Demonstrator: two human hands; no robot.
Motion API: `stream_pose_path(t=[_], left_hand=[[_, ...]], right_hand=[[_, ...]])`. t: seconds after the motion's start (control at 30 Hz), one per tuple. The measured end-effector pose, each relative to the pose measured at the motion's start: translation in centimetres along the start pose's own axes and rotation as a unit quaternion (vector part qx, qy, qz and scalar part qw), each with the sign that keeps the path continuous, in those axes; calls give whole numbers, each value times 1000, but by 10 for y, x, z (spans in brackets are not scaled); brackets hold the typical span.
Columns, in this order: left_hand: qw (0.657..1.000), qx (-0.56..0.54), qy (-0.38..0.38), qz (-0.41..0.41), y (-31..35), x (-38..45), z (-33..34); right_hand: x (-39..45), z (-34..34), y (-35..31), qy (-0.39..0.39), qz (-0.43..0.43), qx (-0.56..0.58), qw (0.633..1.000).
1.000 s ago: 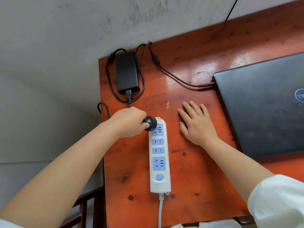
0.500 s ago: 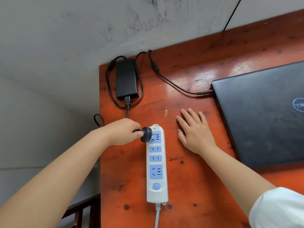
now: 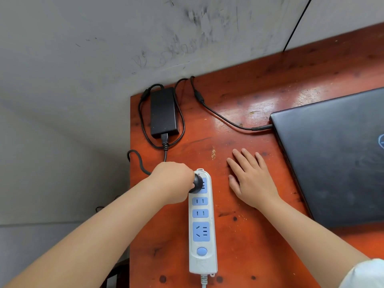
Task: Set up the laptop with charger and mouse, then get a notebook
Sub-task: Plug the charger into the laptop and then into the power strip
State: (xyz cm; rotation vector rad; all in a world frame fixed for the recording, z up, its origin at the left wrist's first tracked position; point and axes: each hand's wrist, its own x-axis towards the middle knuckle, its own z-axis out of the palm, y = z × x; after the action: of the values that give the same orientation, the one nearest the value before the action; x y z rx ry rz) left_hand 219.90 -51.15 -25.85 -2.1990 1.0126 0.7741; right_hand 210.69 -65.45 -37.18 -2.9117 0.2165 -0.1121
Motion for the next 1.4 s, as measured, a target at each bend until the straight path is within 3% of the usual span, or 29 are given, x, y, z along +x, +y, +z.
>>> stream_pose_path(t=[0.2,0.4,0.47,0.63,0.83,1.07,1.4], left_hand=[[996,88,-33,1,6,10,5],[975,55,-198,-87,22,44,18],[979,61,-183,-71,24,43,18],[993,103,-25,49,29,23,-5],[999,34,11,13,10,11,14],[997,-14,29,64,11,24,11],[995,-75,39,61,5,18,19]], right_hand=[[1,-1,-2,-11,3,-3,1000],[0,-1,-3,-20,4,-7,1000],[0,-1,-3,-19,6,-7,1000],[0,0,-3,-8,6,-1,1000],[1,0,-2,-8,10,1,1000],[1,0,0,-22,11,-1,1000],[1,-3,-2,-26,16,7,999]])
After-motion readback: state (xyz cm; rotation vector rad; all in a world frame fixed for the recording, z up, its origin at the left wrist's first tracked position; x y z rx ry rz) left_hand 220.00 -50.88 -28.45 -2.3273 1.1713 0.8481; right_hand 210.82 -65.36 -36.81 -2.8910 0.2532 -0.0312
